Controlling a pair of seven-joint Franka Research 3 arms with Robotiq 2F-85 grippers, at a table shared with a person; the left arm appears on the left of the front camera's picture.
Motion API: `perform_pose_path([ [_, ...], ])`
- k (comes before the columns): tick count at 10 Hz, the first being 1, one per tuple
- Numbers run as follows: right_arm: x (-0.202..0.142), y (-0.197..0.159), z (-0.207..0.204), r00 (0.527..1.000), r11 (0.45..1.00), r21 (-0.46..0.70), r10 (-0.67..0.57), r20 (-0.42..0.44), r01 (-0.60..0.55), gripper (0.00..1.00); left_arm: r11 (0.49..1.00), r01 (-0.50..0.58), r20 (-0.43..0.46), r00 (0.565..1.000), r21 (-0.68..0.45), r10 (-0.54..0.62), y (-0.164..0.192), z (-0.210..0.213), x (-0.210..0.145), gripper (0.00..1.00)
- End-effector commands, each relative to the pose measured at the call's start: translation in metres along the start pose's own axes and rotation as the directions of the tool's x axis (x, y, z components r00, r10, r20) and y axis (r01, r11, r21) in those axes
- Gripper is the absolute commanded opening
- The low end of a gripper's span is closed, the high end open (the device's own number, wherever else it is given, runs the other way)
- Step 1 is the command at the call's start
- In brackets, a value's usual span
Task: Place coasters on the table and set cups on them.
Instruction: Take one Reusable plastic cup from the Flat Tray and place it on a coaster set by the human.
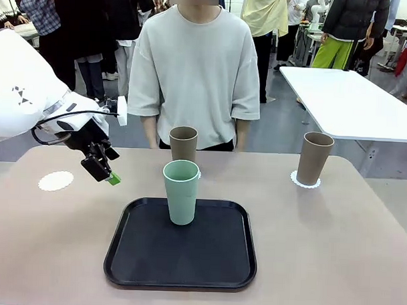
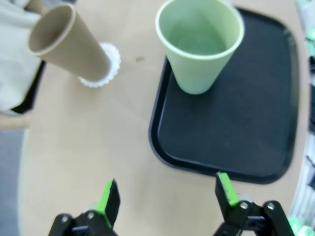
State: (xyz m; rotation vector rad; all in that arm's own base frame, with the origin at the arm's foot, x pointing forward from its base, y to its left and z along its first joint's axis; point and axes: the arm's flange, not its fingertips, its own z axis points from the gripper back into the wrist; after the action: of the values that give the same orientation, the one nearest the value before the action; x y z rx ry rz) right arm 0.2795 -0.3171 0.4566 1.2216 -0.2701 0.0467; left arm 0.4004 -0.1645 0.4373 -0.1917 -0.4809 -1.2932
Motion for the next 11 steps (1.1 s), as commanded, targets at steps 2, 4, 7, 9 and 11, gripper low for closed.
perform_pose_path([
  [2,-0.001,0.001,0.001,1.0,1.0,0.008,0.004,0.001,-0.004,1.0,1.0,0.024,-0.004,1.0,0.018,-0.024,-0.002,0.002,0.006,1.0],
  [4,-0.001,0.001,0.001,1.0,1.0,0.008,0.004,0.001,-0.004,1.0,1.0,0.024,-0.004,1.0,0.018,-0.024,-0.002,0.002,0.006,1.0],
  [7,-0.001,0.001,0.001,1.0,1.0,0.008,0.004,0.001,-0.004,1.0,1.0,0.024,-0.004,1.0,0.018,-0.024,-0.002,0.002,0.006,1.0],
  [9,-0.001,0.001,0.001,1.0,1.0,0.008,0.004,0.001,-0.004,1.0,0.994,0.073,0.062,0.996,-0.079,-0.068,0.003,-0.004,-0.005,1.0],
  [11,-0.001,0.001,0.001,1.0,1.0,0.008,0.004,0.001,-0.004,1.0,0.989,0.11,0.217,0.972,-0.099,-0.086,0.008,-0.012,-0.013,1.0],
])
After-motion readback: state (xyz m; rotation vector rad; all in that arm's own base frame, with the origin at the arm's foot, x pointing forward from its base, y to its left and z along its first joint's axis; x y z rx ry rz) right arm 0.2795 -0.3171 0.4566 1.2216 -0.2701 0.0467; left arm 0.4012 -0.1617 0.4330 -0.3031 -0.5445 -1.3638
